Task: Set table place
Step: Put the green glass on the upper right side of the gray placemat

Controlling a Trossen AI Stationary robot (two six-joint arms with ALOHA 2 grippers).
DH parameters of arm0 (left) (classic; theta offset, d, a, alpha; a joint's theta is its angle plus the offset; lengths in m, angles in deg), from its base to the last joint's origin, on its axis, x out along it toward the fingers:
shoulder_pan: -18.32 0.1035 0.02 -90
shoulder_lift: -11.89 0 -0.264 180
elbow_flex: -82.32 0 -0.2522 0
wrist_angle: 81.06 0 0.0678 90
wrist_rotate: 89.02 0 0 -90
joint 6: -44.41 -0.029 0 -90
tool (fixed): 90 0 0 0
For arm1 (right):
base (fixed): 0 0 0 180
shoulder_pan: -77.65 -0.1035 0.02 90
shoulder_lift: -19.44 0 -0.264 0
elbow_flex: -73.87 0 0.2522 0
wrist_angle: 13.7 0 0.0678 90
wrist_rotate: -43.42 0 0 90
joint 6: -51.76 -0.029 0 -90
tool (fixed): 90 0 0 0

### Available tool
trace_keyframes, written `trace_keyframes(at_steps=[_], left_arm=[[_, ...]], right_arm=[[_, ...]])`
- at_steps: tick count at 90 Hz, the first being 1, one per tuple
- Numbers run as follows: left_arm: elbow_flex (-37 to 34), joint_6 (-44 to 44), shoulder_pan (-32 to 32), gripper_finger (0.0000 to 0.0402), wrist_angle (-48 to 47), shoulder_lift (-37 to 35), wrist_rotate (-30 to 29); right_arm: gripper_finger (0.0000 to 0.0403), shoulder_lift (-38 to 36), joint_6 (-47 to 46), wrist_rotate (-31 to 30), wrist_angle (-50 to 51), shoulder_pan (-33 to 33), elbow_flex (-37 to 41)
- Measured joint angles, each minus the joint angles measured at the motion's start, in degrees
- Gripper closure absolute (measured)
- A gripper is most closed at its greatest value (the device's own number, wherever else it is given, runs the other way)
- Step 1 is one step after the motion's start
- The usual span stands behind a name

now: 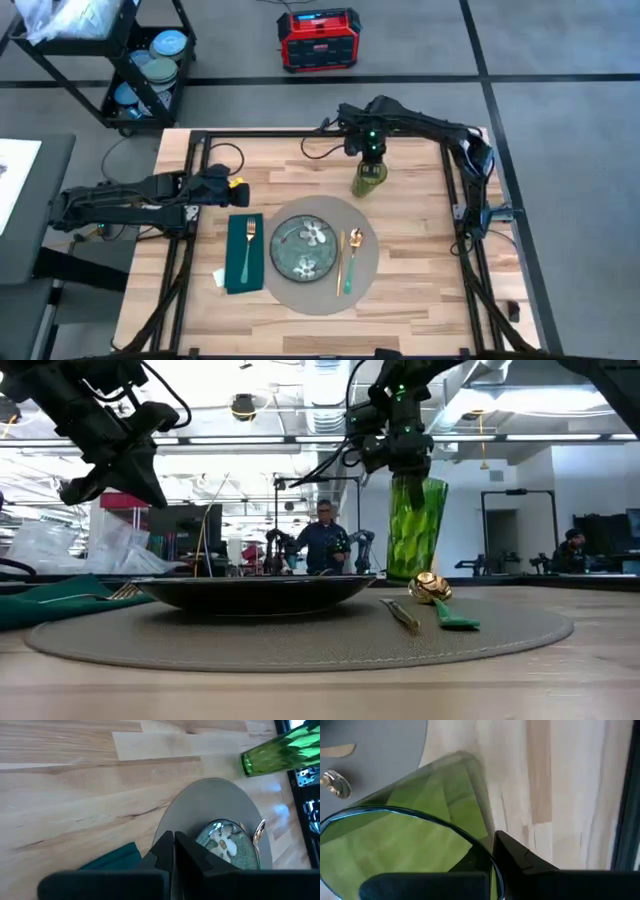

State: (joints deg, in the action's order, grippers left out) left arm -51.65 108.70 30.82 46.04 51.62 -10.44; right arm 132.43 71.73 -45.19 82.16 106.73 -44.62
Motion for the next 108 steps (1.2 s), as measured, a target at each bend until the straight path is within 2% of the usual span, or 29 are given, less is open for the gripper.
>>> trace_keyframes(at_steps=[39,52,80,108], left_arm=[[0.0,-0.04,0.0,0.0402,0.04,0.0,-1.49],[0.0,-0.02,0.0,0.0402,0.08,0.0,-1.49],[0.02,0.09,-0.02,0.0402,0.11,0.02,-1.46],[0.02,-0.12,-0.02,0.0402,0.05,0.02,-1.46]], right_arm=[[0.0403,0.63,2.63,-3.17,0.87,-1.39,0.0],[0.0403,1.9,3.5,-6.11,2.53,-2.8,0.02],[0.0402,3.32,4.57,-6.23,2.67,-5.85,-0.14],[0.039,3.46,3.51,-6.08,3.0,-5.35,-0.05]])
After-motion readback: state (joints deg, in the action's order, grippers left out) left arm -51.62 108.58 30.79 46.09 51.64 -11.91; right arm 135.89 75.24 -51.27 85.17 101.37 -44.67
